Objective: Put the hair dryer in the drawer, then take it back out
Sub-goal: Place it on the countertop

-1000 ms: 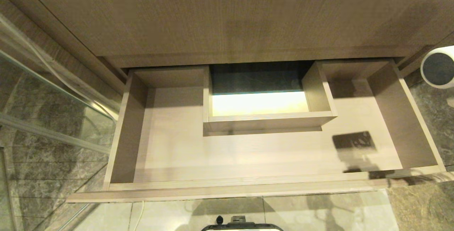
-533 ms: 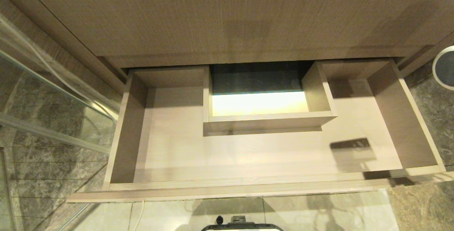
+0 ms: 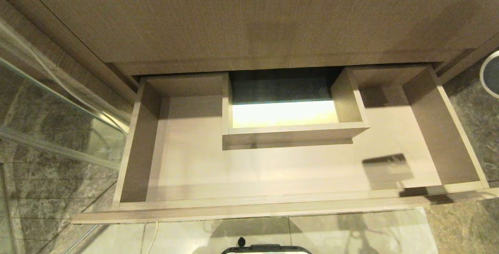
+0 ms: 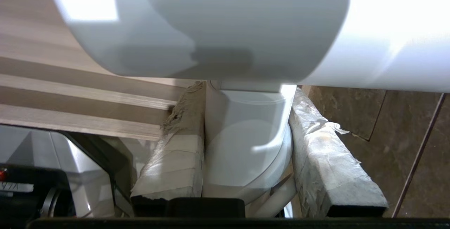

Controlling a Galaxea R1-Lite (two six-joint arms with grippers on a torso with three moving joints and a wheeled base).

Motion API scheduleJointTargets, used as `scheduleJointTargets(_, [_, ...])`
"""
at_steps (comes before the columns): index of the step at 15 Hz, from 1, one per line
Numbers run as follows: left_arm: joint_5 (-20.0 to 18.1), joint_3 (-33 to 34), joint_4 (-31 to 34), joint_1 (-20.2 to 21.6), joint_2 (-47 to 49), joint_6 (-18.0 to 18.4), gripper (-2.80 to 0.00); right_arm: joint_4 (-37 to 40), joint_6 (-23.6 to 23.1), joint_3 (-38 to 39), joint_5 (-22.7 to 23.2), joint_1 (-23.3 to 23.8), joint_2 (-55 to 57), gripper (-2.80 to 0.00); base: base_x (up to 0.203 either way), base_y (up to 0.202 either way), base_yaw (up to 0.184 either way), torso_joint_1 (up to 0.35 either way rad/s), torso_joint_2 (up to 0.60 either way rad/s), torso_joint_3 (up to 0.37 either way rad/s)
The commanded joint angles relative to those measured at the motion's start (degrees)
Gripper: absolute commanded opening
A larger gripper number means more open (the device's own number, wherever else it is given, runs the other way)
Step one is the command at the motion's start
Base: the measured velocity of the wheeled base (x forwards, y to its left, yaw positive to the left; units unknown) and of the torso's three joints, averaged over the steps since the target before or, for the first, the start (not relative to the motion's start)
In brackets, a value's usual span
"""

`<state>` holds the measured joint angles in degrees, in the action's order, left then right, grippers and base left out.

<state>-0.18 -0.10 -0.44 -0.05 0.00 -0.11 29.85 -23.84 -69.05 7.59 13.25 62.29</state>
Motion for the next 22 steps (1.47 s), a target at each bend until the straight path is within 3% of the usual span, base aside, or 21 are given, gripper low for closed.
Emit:
scheduleJointTargets(1, [0.01, 0.01, 0.00, -0.04, 0.09, -0.01, -2.80, 0.56, -0.24, 0.05, 0.02, 0.02, -0.07, -2.80, 0.005, 0.009, -0.062, 0.003, 0.00, 0.002])
scheduleJointTargets(9, [0.01, 0.01, 0.00, -0.04, 0.09, -0.06, -2.80, 0.21, -0.76, 0.67, -0.12, 0.02, -0.42, -2.80, 0.001, 0.008, -0.139, 0.002, 0.00, 0.002])
scheduleJointTargets(22, [0.01, 0.01, 0.00, -0.04, 0.09, 0.02, -2.80, -1.45, -0.59, 2.43, -0.48, 0.02, -2.00, -2.80, 0.000, 0.000, 0.005, 0.001, 0.00, 0.000])
